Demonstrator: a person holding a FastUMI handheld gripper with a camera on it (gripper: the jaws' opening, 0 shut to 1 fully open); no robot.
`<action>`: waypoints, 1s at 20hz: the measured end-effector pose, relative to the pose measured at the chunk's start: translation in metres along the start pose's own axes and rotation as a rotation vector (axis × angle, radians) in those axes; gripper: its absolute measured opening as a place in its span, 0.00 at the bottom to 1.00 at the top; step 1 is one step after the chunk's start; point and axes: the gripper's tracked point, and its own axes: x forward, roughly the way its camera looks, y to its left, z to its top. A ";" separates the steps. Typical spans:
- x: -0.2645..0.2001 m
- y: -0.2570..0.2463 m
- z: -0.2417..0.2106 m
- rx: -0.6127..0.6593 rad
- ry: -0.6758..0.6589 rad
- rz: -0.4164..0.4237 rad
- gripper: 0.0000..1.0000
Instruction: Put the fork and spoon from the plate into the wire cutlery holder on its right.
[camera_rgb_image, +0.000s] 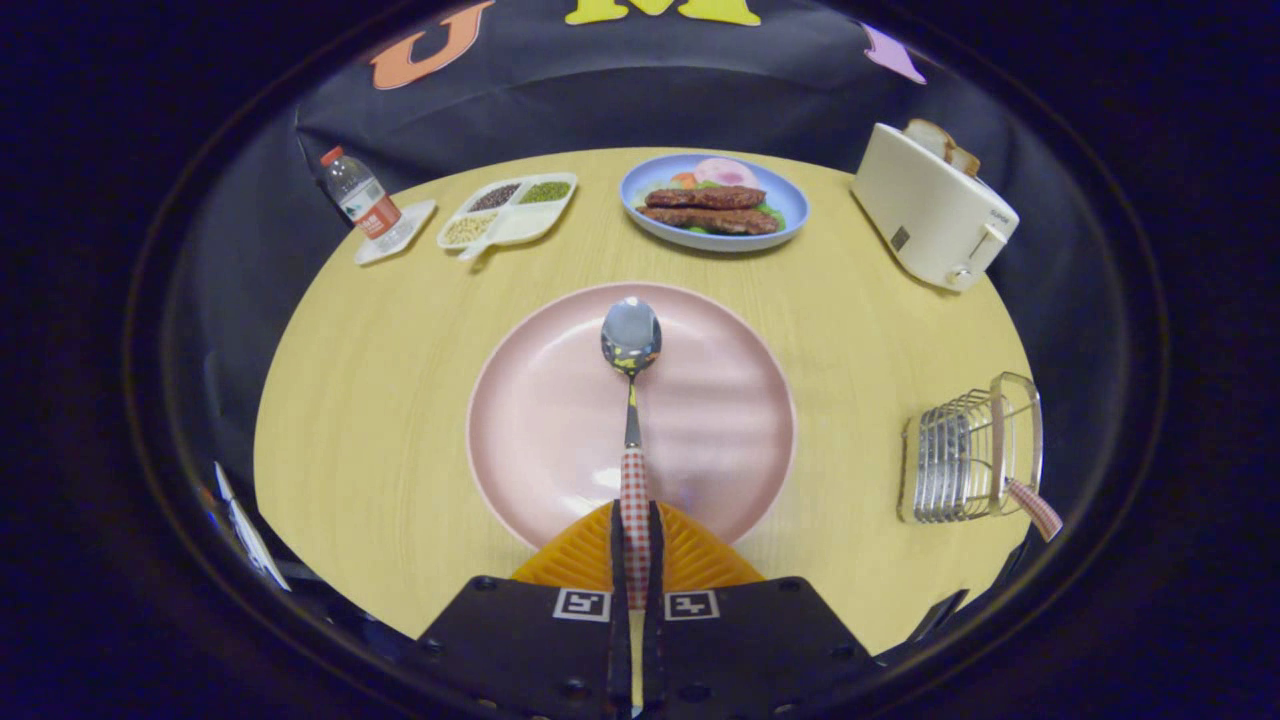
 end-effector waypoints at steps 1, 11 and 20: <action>-0.013 -0.001 0.002 0.017 0.010 0.020 0.05; -0.148 -0.115 0.022 0.139 0.083 0.001 0.05; -0.170 -0.202 -0.005 0.204 0.226 -0.077 0.05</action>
